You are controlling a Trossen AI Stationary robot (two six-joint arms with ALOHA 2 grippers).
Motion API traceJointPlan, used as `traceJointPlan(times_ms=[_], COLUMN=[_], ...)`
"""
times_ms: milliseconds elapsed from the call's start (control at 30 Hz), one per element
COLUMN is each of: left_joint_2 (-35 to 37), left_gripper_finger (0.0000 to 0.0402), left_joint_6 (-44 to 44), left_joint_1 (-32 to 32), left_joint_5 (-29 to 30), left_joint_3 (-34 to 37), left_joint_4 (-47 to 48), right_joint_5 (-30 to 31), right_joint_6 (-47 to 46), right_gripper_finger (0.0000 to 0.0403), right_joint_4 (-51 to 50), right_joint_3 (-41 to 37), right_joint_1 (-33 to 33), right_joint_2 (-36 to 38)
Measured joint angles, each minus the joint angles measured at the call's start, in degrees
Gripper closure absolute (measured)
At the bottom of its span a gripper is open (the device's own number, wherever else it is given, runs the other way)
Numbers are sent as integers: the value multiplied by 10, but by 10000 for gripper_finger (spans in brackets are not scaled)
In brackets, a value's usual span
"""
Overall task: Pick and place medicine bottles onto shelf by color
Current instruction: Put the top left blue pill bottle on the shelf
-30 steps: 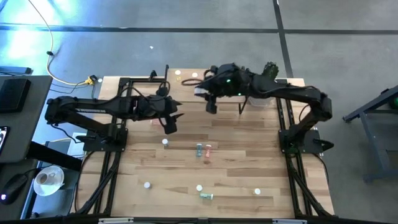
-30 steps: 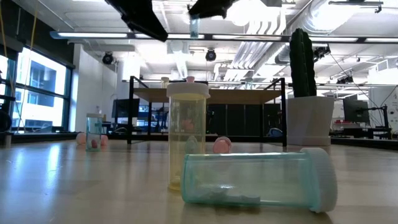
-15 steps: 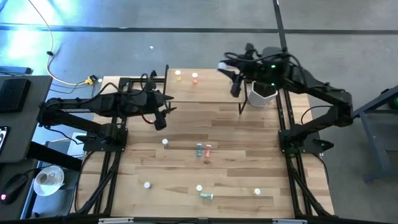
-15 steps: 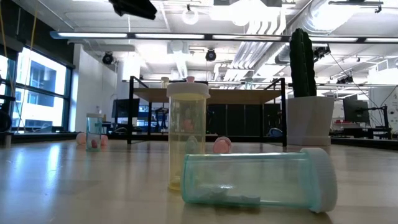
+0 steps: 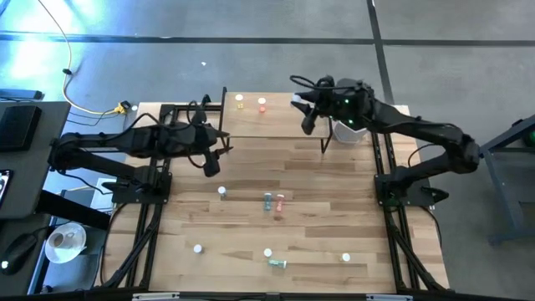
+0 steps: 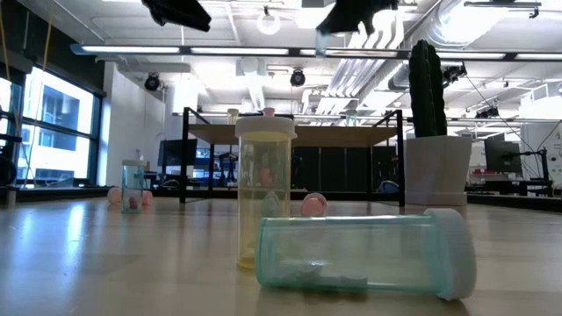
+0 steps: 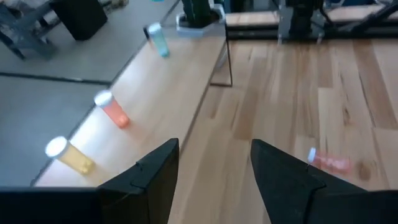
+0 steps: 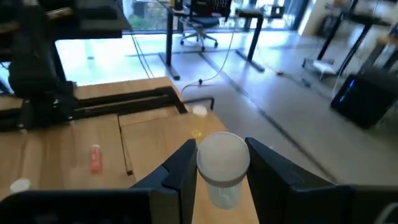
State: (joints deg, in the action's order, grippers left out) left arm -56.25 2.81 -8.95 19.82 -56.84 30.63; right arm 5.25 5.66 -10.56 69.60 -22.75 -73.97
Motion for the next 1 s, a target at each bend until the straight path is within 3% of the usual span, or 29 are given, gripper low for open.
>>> traceJointPlan(times_ms=[167, 433, 1000], left_joint_2=[0, -1, 0], left_gripper_finger=[213, 213, 213], left_joint_6=[-31, -52, -47], left_joint_1=[0, -4, -52], left_joint_5=[-1, -22, -47], left_joint_3=[35, 95, 104], left_joint_4=[-14, -77, -80], right_joint_5=[-17, -23, -29], right_joint_6=[-54, -47, -82], right_gripper_finger=[299, 299, 299], right_joint_4=[53, 50, 29], right_joint_3=[-41, -2, 24], right_joint_1=[-31, -45, -79], right_joint_2=[-6, -86, -189])
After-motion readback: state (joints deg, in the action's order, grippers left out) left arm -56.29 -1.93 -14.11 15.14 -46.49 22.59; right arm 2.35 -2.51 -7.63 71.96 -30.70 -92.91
